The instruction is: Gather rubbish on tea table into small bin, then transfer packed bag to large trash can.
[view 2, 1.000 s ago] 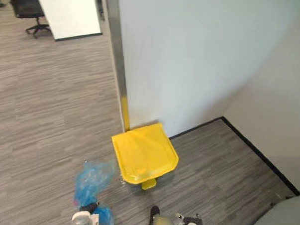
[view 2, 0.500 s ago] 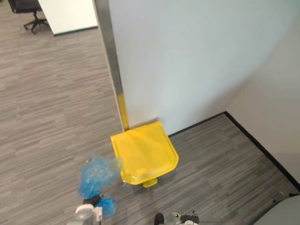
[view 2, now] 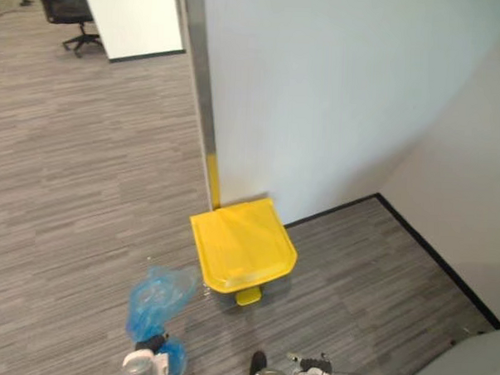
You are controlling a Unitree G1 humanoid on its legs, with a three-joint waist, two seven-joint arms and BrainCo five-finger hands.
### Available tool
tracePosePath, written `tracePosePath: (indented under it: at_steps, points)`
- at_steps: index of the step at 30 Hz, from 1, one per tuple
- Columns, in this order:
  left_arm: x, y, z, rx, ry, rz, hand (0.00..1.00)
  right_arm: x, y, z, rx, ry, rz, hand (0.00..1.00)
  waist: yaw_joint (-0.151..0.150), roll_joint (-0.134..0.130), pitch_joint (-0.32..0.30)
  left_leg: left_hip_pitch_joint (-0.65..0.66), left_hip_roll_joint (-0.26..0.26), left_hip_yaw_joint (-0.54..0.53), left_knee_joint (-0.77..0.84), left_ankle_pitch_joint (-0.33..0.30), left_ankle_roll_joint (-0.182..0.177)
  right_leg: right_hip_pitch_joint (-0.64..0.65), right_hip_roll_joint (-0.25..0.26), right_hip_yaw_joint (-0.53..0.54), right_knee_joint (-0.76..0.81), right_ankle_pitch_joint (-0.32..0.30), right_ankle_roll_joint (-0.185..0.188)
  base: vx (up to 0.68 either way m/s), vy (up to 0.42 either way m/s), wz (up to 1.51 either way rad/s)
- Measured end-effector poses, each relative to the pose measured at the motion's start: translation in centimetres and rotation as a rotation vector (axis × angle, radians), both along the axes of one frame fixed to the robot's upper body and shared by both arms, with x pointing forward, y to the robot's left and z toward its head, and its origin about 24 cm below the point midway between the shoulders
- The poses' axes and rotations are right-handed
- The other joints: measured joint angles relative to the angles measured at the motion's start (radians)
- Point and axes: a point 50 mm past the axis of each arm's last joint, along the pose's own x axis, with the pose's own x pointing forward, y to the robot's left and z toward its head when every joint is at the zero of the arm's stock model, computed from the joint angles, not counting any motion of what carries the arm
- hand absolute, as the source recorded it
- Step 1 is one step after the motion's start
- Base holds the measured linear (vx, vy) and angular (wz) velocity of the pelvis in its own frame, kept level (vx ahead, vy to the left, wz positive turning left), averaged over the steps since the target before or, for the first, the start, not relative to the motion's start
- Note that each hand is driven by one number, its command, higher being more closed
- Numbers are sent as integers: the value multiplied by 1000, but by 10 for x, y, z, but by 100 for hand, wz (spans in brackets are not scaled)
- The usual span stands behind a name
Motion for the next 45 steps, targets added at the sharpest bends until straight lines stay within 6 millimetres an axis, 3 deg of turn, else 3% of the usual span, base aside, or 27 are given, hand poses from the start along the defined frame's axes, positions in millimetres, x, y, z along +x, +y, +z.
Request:
tracePosePath:
  at_steps: [7, 8, 16, 21, 27, 30, 32, 35, 36, 37, 38, 42, 45]
  points:
    - [-4, 0, -3, -1, 29, -5, 100, -5, -9, 0, -9, 6, -47, 0, -9, 20, -9, 35, 0, -26, -28, 40, -22, 19, 6, -9, 5, -11, -1, 74, 5, 6]
    - [-16, 25, -7, 65, 90, -13, 100, -13, -25, -1, -35, 60, -50, 0, -26, 27, -26, 47, 8, -139, -58, 54, -29, 192, 42, 4, -358, 183, -2, 25, -4, 3]
    - [-19, 24, -8, 62, 98, -11, 100, -18, -25, -2, -35, 72, -54, 0, -31, 30, -26, 49, 30, -132, -68, 48, -39, 185, 65, 11, -356, 174, -14, 16, 2, -2]
    - [-23, 26, -10, 58, 113, 4, 100, -20, -27, -2, -25, 70, -69, 0, -32, 35, -26, 68, 37, -106, -73, 49, -40, 176, 72, 25, -320, 158, -16, 71, 35, -8]
    - [-26, 31, -10, 59, 118, 13, 100, -10, -24, -1, -11, 43, -58, 0, -31, 32, -21, 73, 26, -62, -76, 49, -40, 144, 63, 50, -278, 150, -3, 17, 51, -19]
    - [-19, 30, -8, 60, 97, 8, 100, -1, -14, 0, -4, 26, -4, 0, -28, 13, 7, 61, 18, -50, -53, 50, -39, 82, 43, 47, -141, 94, 20, -89, 44, 5]
    - [-11, 27, -6, 55, 73, 4, 100, 3, -4, -1, 10, 10, 23, 0, -30, -4, 12, 24, 3, -56, -10, 37, -17, 20, 15, 53, -20, 37, 35, -135, 25, 28]
    - [-8, 23, -4, 48, 49, 6, 100, 3, -4, 0, 6, -1, 25, 0, -24, -3, 12, 2, 5, -92, 3, 36, -16, -13, -17, 38, 81, -11, 12, -67, 3, 39]
    - [-7, 24, -3, 49, 43, 8, 100, 0, -4, 0, 3, -2, 23, 0, -20, -5, 10, -5, 7, -119, 8, 37, -21, -13, -47, 41, 108, -32, 23, 16, -44, 52]
    - [-6, 25, -2, 51, 36, 15, 100, -4, -1, -1, 11, 8, 20, 0, -7, -14, 3, -15, 12, -140, 17, 35, -40, 0, -72, 51, 82, -48, 63, 27, -84, 48]
    - [-6, 26, -2, 50, 35, 25, 100, -5, 0, -2, 16, 12, 19, 0, -5, -17, 0, -24, 16, -142, 21, 34, -46, 7, -71, 53, 70, -53, 85, 5, -231, 44]
    - [-11, 15, -6, -4, 46, 87, 100, 3, 0, -1, 16, 2, 25, 0, -2, 19, -3, -45, 87, -169, 0, 91, -110, 16, -26, -53, 78, -77, 41, 3, -253, 49]
    - [-11, 12, -6, -17, 43, 91, 100, 1, -1, -1, 19, 7, 11, 0, -12, 11, -4, -67, 94, -123, 3, 128, -98, 39, -40, -121, 60, -83, 30, -12, -160, 74]
